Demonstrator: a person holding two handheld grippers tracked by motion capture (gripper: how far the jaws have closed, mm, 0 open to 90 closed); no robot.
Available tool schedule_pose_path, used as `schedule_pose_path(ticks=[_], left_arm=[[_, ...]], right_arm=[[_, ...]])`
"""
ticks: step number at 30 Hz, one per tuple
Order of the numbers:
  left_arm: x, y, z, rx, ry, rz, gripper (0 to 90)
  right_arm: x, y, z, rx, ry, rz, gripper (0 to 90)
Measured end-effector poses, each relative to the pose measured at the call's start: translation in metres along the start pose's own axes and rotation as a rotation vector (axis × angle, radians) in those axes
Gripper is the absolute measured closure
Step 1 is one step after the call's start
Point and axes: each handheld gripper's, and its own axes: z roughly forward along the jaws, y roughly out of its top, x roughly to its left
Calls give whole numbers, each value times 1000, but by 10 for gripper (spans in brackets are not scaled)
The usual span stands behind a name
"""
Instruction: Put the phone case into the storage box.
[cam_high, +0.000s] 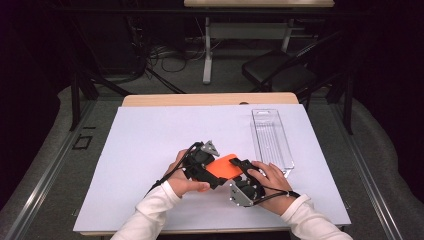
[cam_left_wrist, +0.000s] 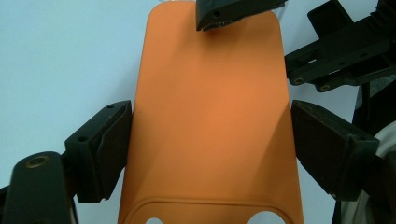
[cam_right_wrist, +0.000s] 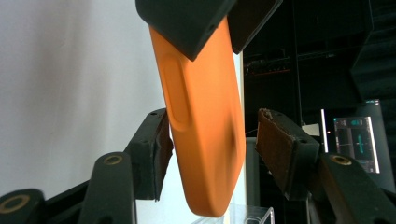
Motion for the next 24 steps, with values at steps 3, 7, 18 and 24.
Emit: schedule_pose_path(ticks=[3, 7, 18, 24], left_arm=[[0, 0, 0, 0, 0, 1, 160], [0, -1, 0, 0, -1, 1, 160], [-1, -3, 1, -1, -9, -7, 160], [-1, -4, 1, 1, -11, -8, 160]], right_arm=[[1, 2, 0, -7, -11, -29, 474], [4, 6, 0, -2, -25, -59, 491], [8, 7, 4, -2, -46, -73, 511], [9, 9, 4, 0, -56, -95, 538]])
